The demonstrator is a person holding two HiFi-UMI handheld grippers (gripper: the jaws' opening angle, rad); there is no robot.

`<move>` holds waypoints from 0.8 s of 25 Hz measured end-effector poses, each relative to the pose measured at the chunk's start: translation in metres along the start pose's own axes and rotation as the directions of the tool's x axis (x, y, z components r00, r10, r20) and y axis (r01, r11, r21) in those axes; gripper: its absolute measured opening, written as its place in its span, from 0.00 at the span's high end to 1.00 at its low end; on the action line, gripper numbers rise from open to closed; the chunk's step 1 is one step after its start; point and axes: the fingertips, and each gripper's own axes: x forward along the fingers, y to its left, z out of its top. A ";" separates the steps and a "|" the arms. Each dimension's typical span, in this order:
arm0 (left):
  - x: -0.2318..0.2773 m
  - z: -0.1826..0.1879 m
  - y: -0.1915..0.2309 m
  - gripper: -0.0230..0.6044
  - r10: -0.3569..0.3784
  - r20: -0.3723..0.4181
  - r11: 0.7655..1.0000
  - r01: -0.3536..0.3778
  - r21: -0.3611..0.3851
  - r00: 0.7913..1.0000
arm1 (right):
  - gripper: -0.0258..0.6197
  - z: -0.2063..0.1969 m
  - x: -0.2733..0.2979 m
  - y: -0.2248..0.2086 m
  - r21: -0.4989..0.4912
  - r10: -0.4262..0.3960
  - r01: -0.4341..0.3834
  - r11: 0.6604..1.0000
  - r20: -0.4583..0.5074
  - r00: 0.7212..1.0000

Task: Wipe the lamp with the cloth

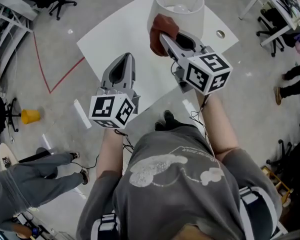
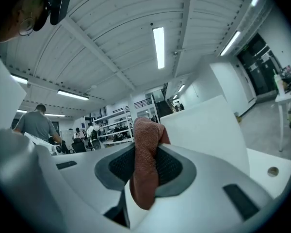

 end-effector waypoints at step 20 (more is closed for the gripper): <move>0.041 0.007 0.066 0.95 -0.190 -0.074 0.982 0.190 -0.008 0.979 | 0.81 -0.031 0.061 0.018 -0.082 -0.142 0.139 0.987 -0.036 0.989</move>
